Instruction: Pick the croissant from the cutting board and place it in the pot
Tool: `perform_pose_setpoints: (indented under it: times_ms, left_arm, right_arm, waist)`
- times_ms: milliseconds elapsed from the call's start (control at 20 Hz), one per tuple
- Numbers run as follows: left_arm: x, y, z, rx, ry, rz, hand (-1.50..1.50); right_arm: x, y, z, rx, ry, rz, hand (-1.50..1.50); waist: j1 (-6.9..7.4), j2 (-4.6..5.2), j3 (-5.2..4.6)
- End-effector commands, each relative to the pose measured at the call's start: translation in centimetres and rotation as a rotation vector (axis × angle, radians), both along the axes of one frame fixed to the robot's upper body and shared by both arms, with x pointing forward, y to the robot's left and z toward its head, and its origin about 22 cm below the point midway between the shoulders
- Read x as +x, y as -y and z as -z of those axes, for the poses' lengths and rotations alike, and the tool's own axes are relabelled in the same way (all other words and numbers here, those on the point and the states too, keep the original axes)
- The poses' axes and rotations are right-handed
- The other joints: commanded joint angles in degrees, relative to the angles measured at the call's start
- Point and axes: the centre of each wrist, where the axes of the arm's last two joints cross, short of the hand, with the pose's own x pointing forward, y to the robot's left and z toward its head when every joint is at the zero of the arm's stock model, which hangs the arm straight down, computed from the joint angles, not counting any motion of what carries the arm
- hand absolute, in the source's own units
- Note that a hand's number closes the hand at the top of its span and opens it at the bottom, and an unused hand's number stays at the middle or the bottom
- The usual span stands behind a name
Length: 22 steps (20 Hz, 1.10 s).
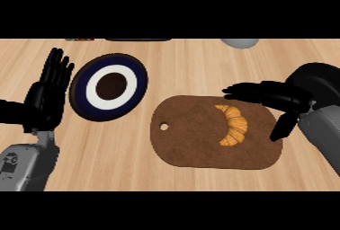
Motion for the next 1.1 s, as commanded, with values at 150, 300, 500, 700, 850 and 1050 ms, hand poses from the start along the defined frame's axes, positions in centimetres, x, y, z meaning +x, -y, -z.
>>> perform_pose_setpoints:
  times_ms: [150,300,500,700,850,1050]
  left_arm:
    - [-0.6,0.0,0.1,0.005,0.001,0.006,0.0]
    - [-0.6,-1.3,0.5,0.02,-0.012,0.001,0.0]
    - [-1.3,-2.7,0.2,-0.008,-0.001,0.002,0.0]
    - [0.6,1.2,1.5,0.003,0.002,-0.007,0.0]
    - [-0.6,-0.4,-0.2,0.013,0.002,0.007,0.0]
    - [0.5,0.2,0.3,-0.007,-0.006,0.009,0.0]
  right_arm:
    - [0.1,-2.1,1.9,-0.052,0.024,0.027,-1.5]
    - [-1.6,-2.5,3.5,-0.072,0.027,0.045,-1.5]
    - [0.4,-3.1,3.8,-0.07,-0.009,0.049,-1.5]
    - [1.4,-4.3,3.9,-0.049,0.007,0.023,-1.5]
    - [0.4,-4.6,8.1,-0.059,-0.003,0.003,-1.5]
    - [-1.2,-6.8,9.4,-0.061,-0.032,-0.019,-1.5]
  waist:
    - [0.15,-0.01,0.0]
    - [-0.15,-0.08,0.0]
    - [0.18,0.0,0.0]
    - [-0.01,0.05,0.0]
    - [0.47,0.1,0.03]
    - [-0.07,0.1,0.0]
